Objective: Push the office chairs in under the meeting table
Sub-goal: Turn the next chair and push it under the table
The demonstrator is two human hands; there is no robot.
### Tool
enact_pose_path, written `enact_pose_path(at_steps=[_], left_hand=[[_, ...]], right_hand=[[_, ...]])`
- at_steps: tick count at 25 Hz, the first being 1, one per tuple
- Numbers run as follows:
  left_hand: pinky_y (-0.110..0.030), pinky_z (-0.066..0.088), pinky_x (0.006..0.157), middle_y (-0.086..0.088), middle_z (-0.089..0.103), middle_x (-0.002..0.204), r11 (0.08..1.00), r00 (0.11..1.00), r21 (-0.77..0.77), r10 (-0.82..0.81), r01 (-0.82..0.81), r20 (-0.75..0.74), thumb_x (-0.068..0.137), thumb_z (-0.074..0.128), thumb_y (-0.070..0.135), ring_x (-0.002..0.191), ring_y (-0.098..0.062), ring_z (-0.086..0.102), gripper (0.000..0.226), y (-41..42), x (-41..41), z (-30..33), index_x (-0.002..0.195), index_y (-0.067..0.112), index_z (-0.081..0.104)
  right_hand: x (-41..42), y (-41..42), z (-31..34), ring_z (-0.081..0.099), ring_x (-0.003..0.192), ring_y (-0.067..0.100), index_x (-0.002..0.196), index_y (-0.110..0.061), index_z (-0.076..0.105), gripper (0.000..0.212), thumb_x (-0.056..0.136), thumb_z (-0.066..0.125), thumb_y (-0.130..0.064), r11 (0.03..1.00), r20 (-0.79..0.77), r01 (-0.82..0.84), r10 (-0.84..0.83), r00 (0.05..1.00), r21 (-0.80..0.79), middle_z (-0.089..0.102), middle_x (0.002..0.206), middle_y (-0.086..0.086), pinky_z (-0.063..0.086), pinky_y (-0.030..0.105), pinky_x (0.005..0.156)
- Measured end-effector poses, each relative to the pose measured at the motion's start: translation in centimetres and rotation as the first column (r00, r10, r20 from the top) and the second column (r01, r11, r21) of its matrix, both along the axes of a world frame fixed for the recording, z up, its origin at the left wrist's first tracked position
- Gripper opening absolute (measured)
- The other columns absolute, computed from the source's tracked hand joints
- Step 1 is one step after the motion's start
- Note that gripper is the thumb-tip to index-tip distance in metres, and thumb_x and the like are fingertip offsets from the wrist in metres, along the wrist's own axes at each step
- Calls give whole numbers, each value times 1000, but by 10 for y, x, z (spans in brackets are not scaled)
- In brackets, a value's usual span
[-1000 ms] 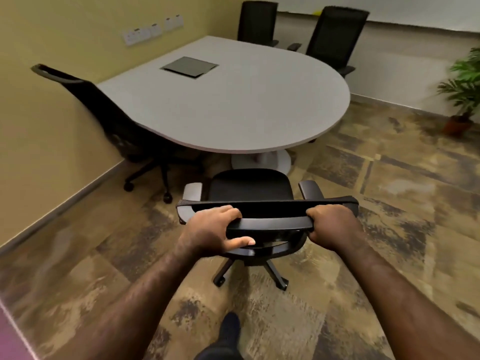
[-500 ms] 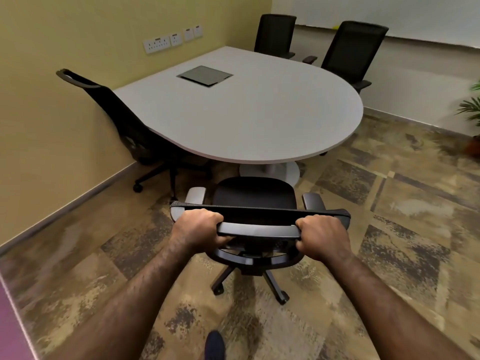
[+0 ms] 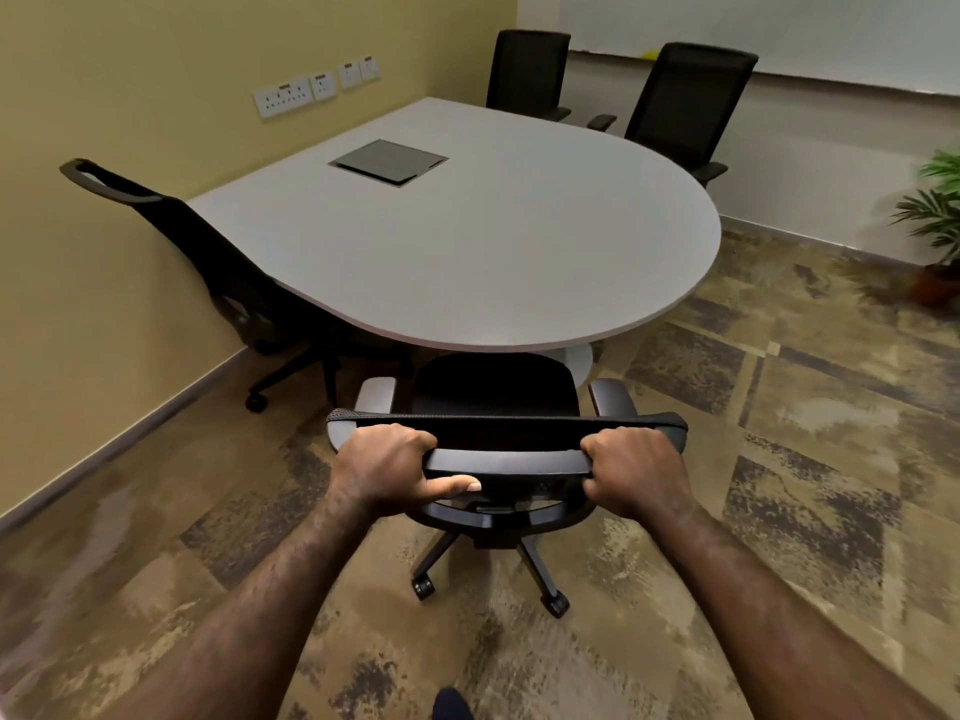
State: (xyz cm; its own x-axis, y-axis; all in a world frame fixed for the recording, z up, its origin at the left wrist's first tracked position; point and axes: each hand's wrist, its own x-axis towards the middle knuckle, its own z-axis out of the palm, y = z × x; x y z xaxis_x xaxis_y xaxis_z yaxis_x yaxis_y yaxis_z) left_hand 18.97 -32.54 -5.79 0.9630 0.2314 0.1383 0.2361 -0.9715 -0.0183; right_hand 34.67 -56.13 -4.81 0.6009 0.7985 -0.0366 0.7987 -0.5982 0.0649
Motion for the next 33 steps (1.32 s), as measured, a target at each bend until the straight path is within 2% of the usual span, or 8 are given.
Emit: enact_pose_path(at_steps=[6,10,13,17,20,24,27,33], left_hand=[[-26,26,45,12,39,50,998,998,10,-65,65,21,63,18,100,50,-12,45,77,63,29,0,52,24,32],[-26,31,45,10,44,52,998,998,-7,-64,64,21,62,14,100,51,-13,48,81,90,54,2,54,22,37],[-25,29,44,11,42,50,998,997,2,-64,64,42,64,18,99,48,-13,45,78,101,63,1,52,23,32],[-23,23,42,12,37,47,996,994,11,-86,85,71,68,21,97,44,-13,41,74,106,63,0,50,25,24],[-25,26,43,11,39,48,997,994,6,-80,80,76,67,20,97,46,-14,43,75,105,62,1,51,24,29],[-22,22,41,11,38,47,998,994,9,-57,56,89,69,19,96,44,-12,37,76,90,54,-2,51,24,34],[-20,20,41,12,35,46,998,993,8,-60,59,101,70,23,95,42,-11,36,74,80,44,-5,50,24,31],[-21,23,41,11,38,46,997,992,-14,-71,73,101,70,24,94,41,-14,42,75,68,32,-5,50,23,34]], right_hand=[[21,54,-6,62,78,26,72,-25,45,16,75,56,-37,999,-5,33,-33,999,-2,65,80,0,36,33,60],[43,81,-2,63,81,26,78,-22,56,15,73,56,-37,998,22,54,-53,998,-15,66,82,1,35,32,60],[55,93,0,63,80,27,80,-21,58,16,74,57,-36,999,25,43,-43,999,-16,66,81,1,34,32,60],[55,94,-5,63,75,26,81,-21,59,17,76,58,-37,1000,50,17,-18,999,15,65,79,1,35,32,59],[55,94,-3,63,74,27,80,-21,59,17,76,59,-37,1000,57,6,-7,998,26,65,79,2,35,32,60],[50,84,-7,63,71,27,78,-20,60,18,74,63,-37,1000,65,5,-7,998,26,65,75,2,36,33,59],[41,75,-9,62,70,27,77,-20,60,18,73,65,-37,999,74,13,-15,997,36,65,74,3,36,33,59],[24,62,-14,63,73,29,76,-20,58,16,72,65,-35,998,72,32,-35,997,47,64,75,3,33,32,59]])
